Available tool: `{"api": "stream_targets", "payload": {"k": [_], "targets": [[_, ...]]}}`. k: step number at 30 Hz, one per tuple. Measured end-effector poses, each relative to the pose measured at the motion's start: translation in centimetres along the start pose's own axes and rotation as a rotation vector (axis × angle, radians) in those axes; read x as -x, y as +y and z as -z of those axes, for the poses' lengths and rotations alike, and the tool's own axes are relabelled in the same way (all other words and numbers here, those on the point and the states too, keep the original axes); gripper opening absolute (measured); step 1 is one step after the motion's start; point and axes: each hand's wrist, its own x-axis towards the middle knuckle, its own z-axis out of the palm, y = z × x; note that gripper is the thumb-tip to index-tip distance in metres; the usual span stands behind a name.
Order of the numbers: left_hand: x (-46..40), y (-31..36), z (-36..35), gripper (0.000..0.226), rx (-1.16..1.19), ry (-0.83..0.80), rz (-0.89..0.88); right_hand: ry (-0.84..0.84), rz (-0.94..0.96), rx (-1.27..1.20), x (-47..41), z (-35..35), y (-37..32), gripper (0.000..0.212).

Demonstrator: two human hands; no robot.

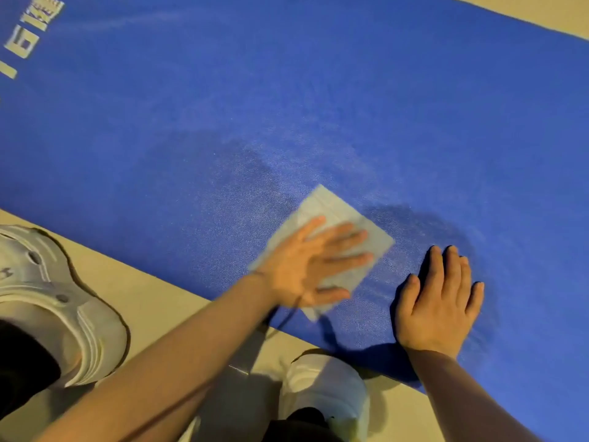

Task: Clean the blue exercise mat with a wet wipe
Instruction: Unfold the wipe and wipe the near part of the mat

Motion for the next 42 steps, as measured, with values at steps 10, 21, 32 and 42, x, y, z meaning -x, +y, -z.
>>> {"api": "stream_targets", "payload": {"k": [10,21,32,42], "targets": [[-1.5,-12.9,4.0,0.06,0.148,0.154,1.171,0.009,0.023,0.041,0.0,0.0,0.2,0.058],[-9.9,3.2,0.9,0.057,0.104,0.114,0.296,0.06,0.028,0.022,0.1,-0.4,0.0,0.058],[-0.4,-16.7,4.6,0.059,0.185,0.149,1.231,0.143,0.071,0.047,-0.1,-1.4,0.4,0.056],[-15.5,-0.4,2.5,0.059,0.066,0.024,0.405,0.074,0.053,0.019,-0.1,-0.8,0.3,0.058]]}}
